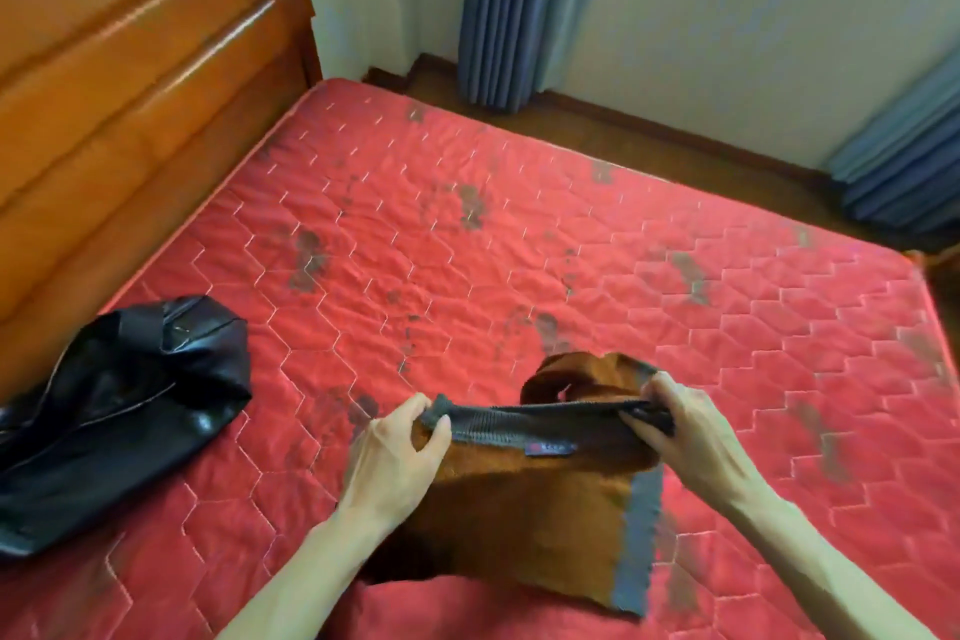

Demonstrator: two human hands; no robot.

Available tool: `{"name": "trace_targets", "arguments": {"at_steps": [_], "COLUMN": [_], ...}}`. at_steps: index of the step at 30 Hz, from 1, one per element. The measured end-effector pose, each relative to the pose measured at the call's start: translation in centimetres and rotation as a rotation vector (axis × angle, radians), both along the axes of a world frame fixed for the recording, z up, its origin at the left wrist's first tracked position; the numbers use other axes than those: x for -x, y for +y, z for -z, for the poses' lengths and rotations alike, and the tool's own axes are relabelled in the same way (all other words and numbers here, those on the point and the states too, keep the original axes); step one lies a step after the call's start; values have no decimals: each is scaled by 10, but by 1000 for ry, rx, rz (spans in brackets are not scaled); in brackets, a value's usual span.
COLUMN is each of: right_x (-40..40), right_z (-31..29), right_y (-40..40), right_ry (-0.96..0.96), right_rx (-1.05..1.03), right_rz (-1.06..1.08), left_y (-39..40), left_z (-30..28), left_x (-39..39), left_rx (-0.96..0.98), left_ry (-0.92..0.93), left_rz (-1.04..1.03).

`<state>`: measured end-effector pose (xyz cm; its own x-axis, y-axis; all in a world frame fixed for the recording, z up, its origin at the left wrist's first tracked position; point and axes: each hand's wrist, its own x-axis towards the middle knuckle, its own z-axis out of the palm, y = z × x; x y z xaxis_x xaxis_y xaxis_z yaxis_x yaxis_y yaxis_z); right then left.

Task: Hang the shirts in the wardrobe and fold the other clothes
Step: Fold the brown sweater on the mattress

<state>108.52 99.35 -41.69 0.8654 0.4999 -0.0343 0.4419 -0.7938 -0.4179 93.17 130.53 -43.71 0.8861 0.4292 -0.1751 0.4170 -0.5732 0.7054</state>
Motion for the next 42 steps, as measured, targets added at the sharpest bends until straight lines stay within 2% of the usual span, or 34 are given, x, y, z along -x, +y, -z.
{"name": "trace_targets", "arguments": {"at_steps": [5,9,13,16,20,24,26,29,35,39,42], "right_x": [37,63,77,84,98,124,137,147,166,173,177], "right_z": [-137,-232,-300,-336,-382,-432,-450,-452,-437,-444,-446], "right_y": [-45,-61,-78,-92,-112,-127,-137,-156,-177,-182,-173], "right_ry": [-67,-176,-211,-198,-173,-17,107,195,55,55,92], "right_rx": [-65,-142,-227,-307,-360,-419,-429,-379,-457,-450,-564], "right_rz": [123,144,209,263,219,153,75,74,218,248,262], "left_y": [-31,-48,-59,-70,-75,-82,-91,-103,-122,-124,-127], "left_z": [-119,-213,-285,-326,-362,-378,-386,-400,-416,-418,-421], "left_x": [8,17,14,9,-1,-2,-3,-5,-17,-37,-49], "left_rx": [29,-4,-5,93,11,172,241,167,4,5,-209], "left_ry": [-102,-138,-193,-277,-359,-351,-398,-502,-497,-530,-638], "left_rz": [80,234,395,481,628,626,601,611,825,826,702]}}
